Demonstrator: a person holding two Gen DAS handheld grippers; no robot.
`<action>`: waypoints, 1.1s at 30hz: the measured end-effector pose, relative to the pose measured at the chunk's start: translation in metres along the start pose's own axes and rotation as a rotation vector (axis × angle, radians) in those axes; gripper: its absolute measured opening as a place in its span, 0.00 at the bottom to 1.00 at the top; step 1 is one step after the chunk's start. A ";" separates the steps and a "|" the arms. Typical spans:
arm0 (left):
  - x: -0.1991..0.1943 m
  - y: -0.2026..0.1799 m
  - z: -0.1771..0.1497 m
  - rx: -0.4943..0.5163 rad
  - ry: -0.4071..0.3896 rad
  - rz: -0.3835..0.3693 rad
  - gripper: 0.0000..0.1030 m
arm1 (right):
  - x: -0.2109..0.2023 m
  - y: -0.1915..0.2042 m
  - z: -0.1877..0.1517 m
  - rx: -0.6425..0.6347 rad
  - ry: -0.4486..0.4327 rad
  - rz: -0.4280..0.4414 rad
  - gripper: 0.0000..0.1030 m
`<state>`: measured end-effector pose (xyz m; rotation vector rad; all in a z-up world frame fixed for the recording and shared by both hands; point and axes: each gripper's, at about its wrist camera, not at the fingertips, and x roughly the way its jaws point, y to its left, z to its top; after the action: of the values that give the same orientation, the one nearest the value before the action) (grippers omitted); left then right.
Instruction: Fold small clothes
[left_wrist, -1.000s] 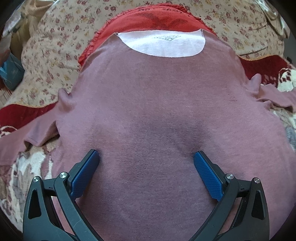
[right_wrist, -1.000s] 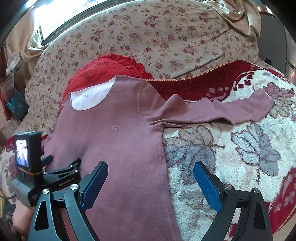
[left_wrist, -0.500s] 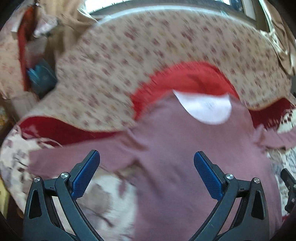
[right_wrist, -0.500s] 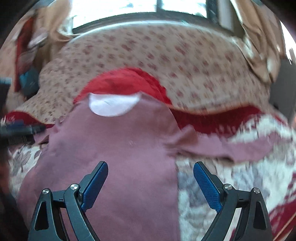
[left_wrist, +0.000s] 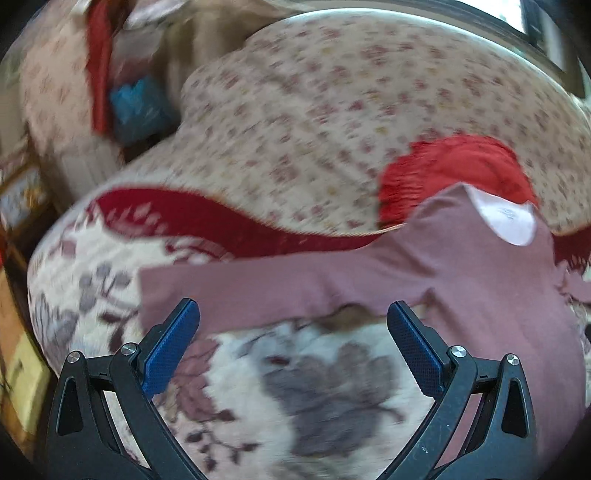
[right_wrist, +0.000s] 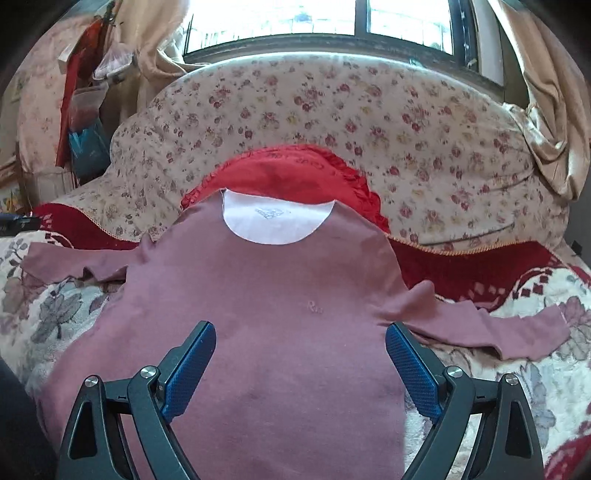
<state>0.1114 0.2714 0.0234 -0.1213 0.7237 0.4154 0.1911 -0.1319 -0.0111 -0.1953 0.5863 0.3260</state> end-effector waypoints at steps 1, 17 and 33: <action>0.007 0.018 -0.003 -0.022 0.007 0.016 0.99 | 0.002 0.001 -0.001 -0.001 0.012 0.002 0.89; 0.086 0.199 -0.001 -0.577 0.117 -0.333 0.87 | 0.027 0.016 -0.014 -0.016 0.105 0.010 0.89; 0.125 0.194 -0.002 -0.655 0.251 -0.326 0.06 | 0.028 0.016 -0.016 -0.017 0.102 0.002 0.89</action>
<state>0.1143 0.4882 -0.0546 -0.9093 0.7749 0.3129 0.1990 -0.1150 -0.0413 -0.2282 0.6848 0.3246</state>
